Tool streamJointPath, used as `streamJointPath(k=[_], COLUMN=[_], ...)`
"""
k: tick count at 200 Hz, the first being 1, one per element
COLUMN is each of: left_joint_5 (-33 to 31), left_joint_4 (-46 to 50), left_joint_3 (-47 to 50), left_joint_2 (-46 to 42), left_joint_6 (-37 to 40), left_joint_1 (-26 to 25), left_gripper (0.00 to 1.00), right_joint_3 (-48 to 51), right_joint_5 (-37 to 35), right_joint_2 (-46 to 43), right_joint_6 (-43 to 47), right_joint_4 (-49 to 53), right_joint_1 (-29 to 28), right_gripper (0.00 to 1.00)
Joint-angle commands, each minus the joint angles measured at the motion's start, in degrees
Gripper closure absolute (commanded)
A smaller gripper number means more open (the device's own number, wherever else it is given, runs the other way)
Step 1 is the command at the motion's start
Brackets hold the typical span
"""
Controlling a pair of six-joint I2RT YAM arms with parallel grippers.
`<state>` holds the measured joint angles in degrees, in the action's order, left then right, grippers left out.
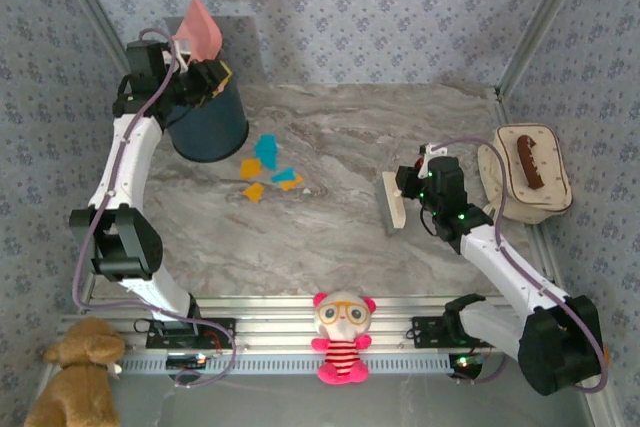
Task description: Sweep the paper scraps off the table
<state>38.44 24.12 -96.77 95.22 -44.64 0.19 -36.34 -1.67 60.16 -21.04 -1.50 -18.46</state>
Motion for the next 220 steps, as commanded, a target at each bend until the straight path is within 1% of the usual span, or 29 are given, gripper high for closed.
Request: streamJointPath(k=[1, 24, 47, 83, 117, 156, 171, 220], left_joint_5=[-3.37, -3.88, -4.45, -6.53, -9.31, -12.99, -14.28, -14.31], left_joint_4=[11.87, 14.42, 20.69, 23.24, 24.35, 24.70, 24.70, 24.90], left_joint_3=[-3.17, -1.82, -1.27, 4.66, 9.52, 14.99, 17.03, 23.08], left_joint_2=[-4.71, -7.04, -9.01, -14.31, -19.83, -26.23, -28.63, -33.93], left_joint_6=[16.11, 22.38, 29.28, 34.35, 36.70, 37.35, 37.14, 36.60], left_joint_1=[-0.71, -1.12, -1.92, -2.12, -2.20, -2.17, -2.24, -2.30], left_gripper=[1.00, 1.00, 1.00, 1.00, 1.00, 1.00, 1.00, 1.00], right_joint_3=[-0.84, -1.22, -2.41, -4.04, -8.25, -16.75, -19.90, -29.85], right_joint_5=[1.23, 1.87, 3.77, 6.71, 9.31, 11.55, 12.58, 15.77], right_joint_2=[0.11, 0.73, 2.30, 5.82, 12.50, 22.97, 26.92, 39.35], right_joint_6=[-1.76, -2.72, -3.47, -6.62, -11.67, -14.62, -17.86, -25.68], right_joint_4=[-3.18, -3.87, -4.39, -8.79, -13.37, -16.75, -18.15, -21.59], right_joint_1=[0.31, 0.31, 0.05, -0.72, -2.53, -6.28, -7.32, -9.79], right_gripper=[1.00, 1.00, 1.00, 1.00, 1.00, 1.00, 1.00, 1.00])
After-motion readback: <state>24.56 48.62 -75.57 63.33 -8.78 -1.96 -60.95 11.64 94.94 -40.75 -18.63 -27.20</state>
